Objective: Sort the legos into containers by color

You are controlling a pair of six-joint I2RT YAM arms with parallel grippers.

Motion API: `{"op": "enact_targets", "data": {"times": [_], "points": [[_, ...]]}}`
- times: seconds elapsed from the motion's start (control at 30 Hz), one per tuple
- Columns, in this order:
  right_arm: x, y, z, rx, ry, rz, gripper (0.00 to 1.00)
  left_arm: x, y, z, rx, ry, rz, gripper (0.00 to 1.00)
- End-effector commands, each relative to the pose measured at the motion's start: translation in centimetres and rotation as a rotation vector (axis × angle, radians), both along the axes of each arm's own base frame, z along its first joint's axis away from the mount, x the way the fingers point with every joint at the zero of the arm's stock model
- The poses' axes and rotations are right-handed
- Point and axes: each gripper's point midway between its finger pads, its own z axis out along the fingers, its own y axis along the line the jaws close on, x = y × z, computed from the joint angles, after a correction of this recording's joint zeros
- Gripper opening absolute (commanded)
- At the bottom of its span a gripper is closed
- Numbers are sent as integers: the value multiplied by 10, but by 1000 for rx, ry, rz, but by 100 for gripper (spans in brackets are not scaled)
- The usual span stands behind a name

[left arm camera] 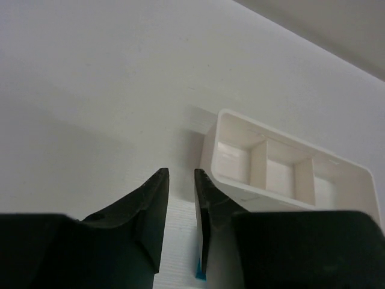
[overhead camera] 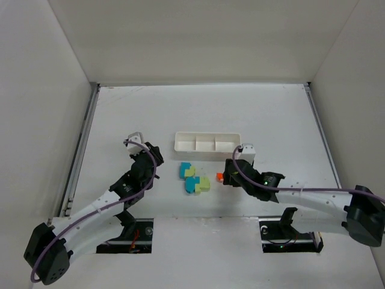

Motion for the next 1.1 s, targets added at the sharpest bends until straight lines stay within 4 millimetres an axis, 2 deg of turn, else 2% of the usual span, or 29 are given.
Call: {"op": "enact_targets", "data": {"times": [0.0,0.17,0.27,0.4,0.57,0.73,0.9,1.07], "points": [[20,32,21,129,-19,-29,65,8,3,-5,-40,22,-3,20],[26,46,6,107,17,-23,61,11,16,-17,-41,0,46,34],[26,52,-3,96,41,-18,62,11,18,-17,-55,-40,43,42],[26,50,-11,65,63,-18,66,9,13,-15,-56,-65,15,48],[24,45,-18,26,78,-29,67,9,11,-19,-45,-73,-4,55],[22,40,-28,-9,102,-41,66,8,9,-17,-64,-91,-24,59],[26,29,-25,-68,71,-80,67,9,10,-21,-65,-81,-23,60],[26,29,-35,-105,85,-78,67,10,10,-23,-62,-75,-21,61]]}}
